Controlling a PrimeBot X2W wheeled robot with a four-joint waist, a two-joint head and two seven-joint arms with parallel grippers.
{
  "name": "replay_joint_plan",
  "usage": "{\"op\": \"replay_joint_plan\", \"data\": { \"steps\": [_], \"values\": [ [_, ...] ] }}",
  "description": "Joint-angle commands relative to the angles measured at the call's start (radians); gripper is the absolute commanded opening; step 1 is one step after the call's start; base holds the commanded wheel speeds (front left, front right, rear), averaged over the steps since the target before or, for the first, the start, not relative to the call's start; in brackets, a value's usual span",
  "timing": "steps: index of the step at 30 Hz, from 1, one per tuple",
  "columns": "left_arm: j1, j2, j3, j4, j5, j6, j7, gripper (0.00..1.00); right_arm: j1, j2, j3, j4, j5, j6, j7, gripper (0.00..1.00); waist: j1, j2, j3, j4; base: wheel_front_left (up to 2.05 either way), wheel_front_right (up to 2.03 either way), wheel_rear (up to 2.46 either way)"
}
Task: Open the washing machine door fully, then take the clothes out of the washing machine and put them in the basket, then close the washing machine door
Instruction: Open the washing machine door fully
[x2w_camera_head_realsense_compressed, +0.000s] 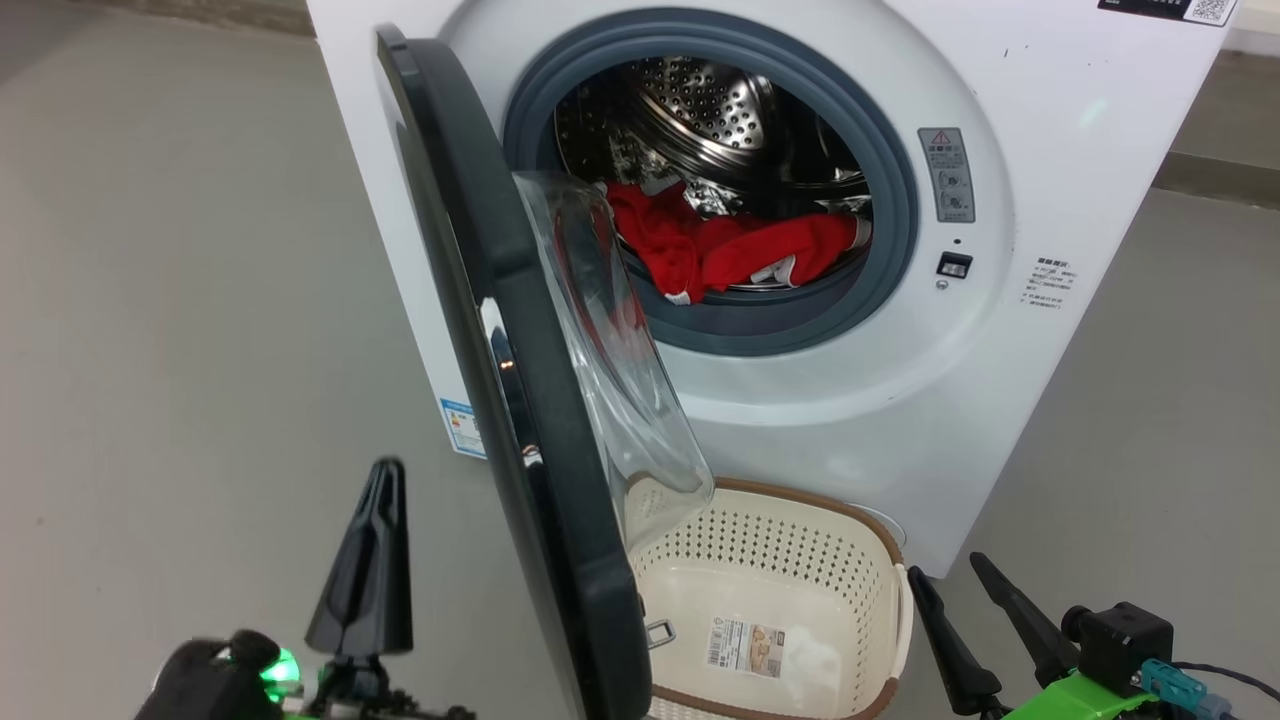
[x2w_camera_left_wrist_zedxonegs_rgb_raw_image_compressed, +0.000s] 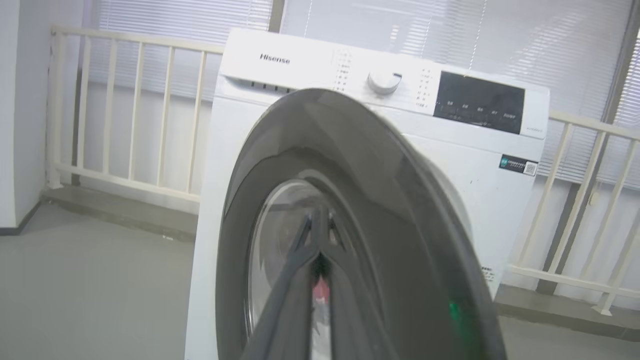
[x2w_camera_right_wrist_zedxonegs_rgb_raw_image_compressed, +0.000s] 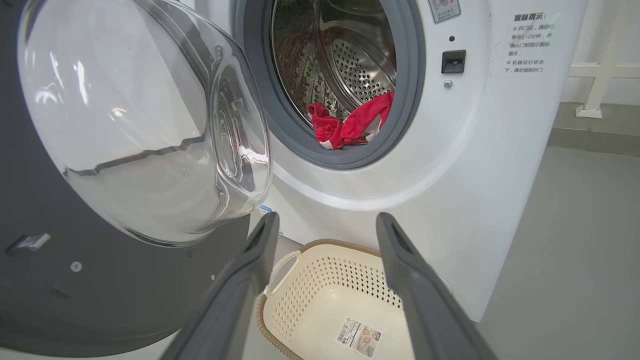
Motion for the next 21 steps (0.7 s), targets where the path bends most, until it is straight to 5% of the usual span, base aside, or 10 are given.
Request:
{"op": "replay_joint_plan", "data": {
  "steps": [1,11,21],
  "values": [
    [-0.051,0.004,0.008,-0.079,0.021,0.011,-0.012,0.00,-0.023,-0.010,0.019,-0.023,0.004,0.006,-0.012,1.00,0.0000,0.0000,0.002,-0.001,0.00,0.00,0.00],
    [-0.051,0.004,-0.182,-0.210,0.069,0.004,-0.012,0.00,-0.028,-0.010,0.017,-0.025,0.004,0.006,-0.012,1.00,0.0000,0.0000,0.010,-0.009,0.00,0.00,0.00],
    [-0.005,0.004,-0.338,-0.023,-0.018,-0.048,-0.012,0.00,-0.039,-0.009,0.020,-0.027,0.005,0.006,-0.012,1.00,0.0000,0.0000,0.021,-0.013,0.00,0.00,0.00]
  ]
}}
